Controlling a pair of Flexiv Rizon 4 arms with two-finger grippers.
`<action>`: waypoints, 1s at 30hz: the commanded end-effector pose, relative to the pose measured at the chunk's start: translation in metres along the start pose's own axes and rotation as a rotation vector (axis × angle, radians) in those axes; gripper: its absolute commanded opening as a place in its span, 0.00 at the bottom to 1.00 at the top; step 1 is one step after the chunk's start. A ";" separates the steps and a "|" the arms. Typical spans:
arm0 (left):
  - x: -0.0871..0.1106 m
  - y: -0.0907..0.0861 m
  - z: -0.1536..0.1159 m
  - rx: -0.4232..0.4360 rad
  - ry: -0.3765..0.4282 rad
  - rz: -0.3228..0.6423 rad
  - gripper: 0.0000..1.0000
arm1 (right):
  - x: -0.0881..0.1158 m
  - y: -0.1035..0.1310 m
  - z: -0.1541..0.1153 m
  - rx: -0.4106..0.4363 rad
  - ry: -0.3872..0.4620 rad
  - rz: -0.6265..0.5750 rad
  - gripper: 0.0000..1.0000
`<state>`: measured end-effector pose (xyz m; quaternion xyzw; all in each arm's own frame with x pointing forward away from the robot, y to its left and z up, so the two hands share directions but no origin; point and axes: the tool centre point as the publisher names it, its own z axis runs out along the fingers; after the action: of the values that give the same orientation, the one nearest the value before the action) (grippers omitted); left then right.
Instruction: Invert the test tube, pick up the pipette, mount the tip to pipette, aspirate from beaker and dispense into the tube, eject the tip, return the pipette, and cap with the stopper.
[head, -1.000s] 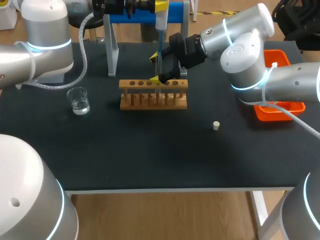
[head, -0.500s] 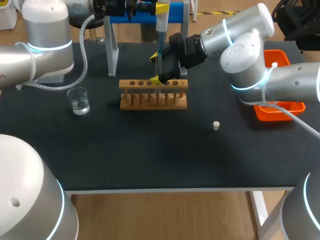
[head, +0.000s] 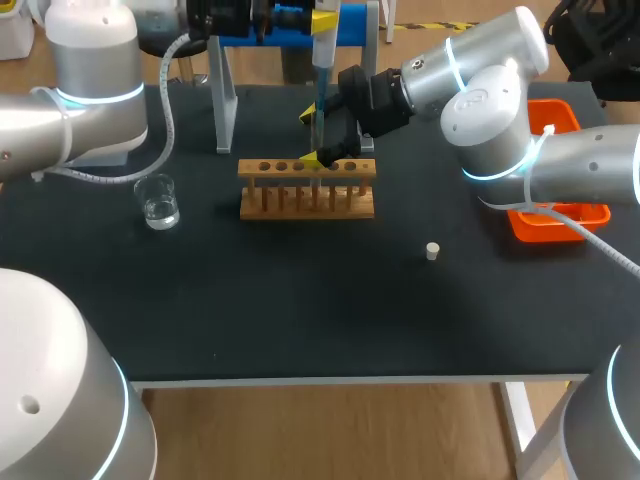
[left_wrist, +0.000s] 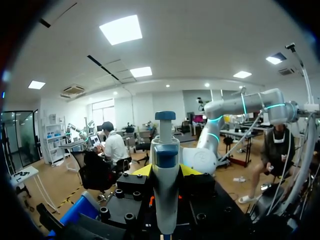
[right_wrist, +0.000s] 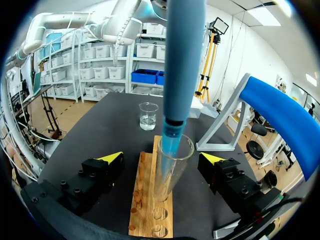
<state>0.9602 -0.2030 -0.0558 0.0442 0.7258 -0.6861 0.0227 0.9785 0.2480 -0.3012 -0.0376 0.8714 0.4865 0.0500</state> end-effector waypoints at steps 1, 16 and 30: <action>-0.001 0.002 0.000 0.001 0.006 0.002 0.00 | -0.001 0.000 -0.001 0.002 0.004 0.000 1.00; 0.000 0.006 -0.001 0.006 0.009 0.013 0.00 | -0.001 0.000 -0.001 0.002 0.004 0.000 1.00; 0.001 0.011 -0.001 0.010 0.008 0.018 0.00 | -0.001 0.000 -0.001 0.002 0.004 0.000 1.00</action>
<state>0.9592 -0.2019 -0.0652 0.0524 0.7236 -0.6877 0.0260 0.9785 0.2480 -0.3012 -0.0376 0.8714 0.4865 0.0500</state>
